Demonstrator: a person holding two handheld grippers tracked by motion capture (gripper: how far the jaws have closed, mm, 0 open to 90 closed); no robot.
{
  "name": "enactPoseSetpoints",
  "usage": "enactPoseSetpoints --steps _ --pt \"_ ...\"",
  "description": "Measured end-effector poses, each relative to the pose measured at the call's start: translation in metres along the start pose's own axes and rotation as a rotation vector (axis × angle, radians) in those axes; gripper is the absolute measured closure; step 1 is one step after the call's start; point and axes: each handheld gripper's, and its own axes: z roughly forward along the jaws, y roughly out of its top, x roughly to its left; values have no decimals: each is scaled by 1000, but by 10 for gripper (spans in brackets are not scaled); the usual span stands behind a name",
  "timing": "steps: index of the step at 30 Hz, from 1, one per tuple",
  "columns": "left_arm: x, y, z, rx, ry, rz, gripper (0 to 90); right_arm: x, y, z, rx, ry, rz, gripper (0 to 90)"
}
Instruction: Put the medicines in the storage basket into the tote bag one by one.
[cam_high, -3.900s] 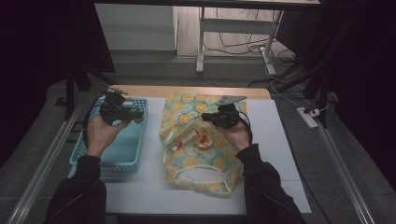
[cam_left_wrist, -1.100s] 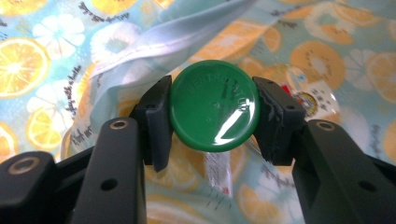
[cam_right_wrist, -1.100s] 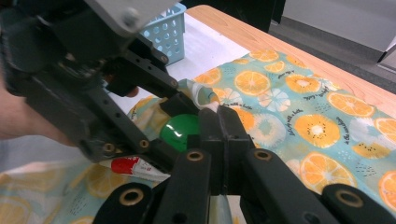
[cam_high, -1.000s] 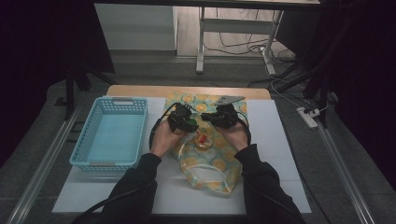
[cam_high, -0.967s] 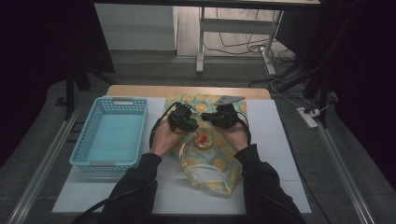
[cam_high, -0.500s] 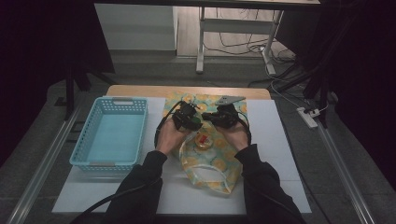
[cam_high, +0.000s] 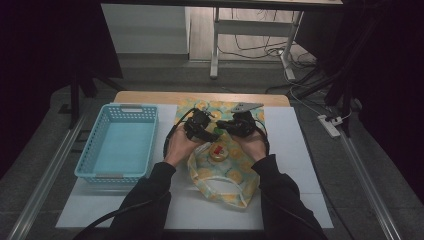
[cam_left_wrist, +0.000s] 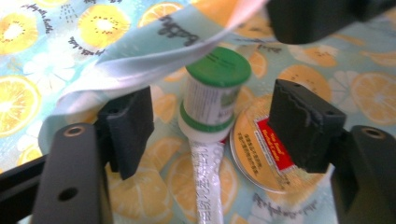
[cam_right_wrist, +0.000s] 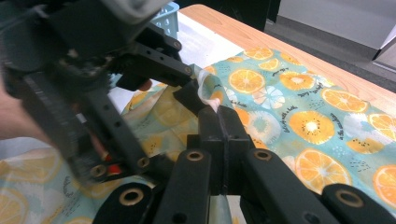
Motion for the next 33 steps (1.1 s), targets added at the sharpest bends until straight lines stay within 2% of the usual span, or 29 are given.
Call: enactPoseSetpoints --steps 3,7,13,17,21,28,33 --pt "0 -1 -6 -15 -44 -14 250 0 0 0 -3 3 0 900" --pt "-3 -3 -17 -39 -70 -20 202 0 0 -1 -1 4 2 900" --pt "-8 -9 -28 -57 -113 -2 108 1 0 0 2 5 -3 900" --pt "-9 -14 -31 -75 -170 -12 43 1 0 0 5 4 -4 900" --pt "-10 -20 -35 -90 -207 5 13 1 0 0 4 8 -2 900" --pt "-19 -29 -51 -129 -230 30 5 1 0 -2 4 14 2 900" --pt "-26 -38 -57 -134 -245 41 5 2 1 -1 5 19 -1 900"
